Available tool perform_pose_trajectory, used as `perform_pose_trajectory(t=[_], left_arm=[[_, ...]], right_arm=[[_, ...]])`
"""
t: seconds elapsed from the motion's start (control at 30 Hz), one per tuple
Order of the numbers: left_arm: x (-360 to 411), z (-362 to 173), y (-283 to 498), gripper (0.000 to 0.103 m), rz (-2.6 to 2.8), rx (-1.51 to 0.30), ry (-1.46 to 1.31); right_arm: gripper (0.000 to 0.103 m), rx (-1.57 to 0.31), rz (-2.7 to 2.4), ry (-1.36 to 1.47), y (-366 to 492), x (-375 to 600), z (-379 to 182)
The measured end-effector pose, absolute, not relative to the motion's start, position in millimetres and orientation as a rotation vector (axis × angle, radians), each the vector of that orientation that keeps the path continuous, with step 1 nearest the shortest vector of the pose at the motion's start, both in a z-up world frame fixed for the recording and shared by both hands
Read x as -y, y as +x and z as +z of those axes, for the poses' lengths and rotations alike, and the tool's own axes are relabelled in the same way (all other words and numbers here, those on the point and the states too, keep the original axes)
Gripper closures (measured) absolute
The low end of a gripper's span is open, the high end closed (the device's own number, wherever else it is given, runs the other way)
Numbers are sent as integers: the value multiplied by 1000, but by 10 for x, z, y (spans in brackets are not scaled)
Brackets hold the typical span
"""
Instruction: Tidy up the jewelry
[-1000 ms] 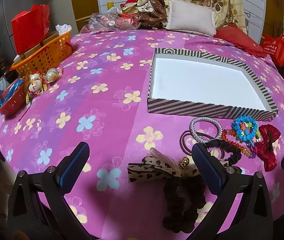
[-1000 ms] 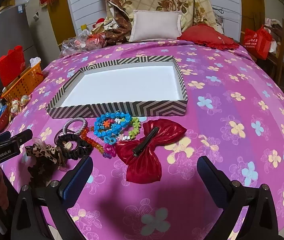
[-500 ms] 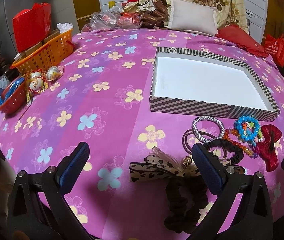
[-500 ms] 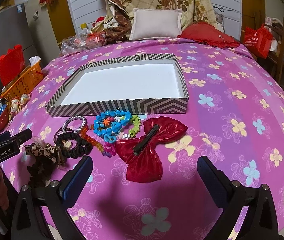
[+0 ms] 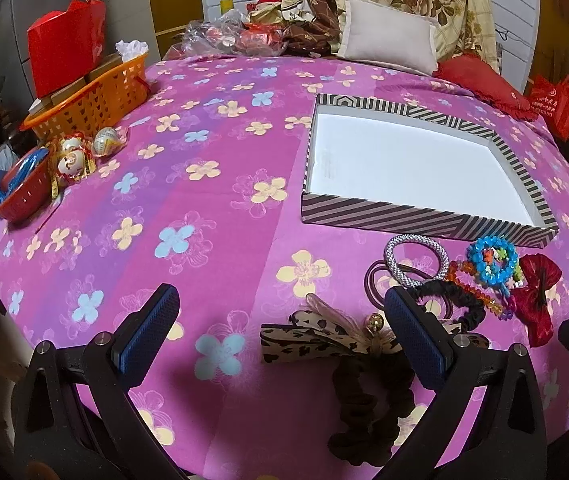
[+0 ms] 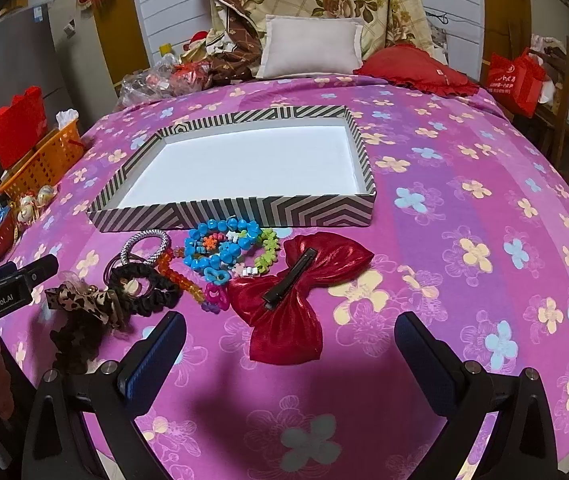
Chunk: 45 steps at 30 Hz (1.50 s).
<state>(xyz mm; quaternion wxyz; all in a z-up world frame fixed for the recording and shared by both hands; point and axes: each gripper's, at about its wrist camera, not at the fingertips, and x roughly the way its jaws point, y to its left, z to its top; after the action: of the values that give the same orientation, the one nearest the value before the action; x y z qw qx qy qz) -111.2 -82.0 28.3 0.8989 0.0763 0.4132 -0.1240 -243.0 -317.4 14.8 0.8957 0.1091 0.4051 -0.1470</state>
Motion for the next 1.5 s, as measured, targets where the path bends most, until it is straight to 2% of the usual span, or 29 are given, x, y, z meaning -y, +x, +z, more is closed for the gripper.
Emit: perform_pose_trajectory(t=[1.5], left_arm=[[776,349,-1123,1,-281,-896,130]], right_arm=[[0,-868,-319,222,-2400,3202,101]])
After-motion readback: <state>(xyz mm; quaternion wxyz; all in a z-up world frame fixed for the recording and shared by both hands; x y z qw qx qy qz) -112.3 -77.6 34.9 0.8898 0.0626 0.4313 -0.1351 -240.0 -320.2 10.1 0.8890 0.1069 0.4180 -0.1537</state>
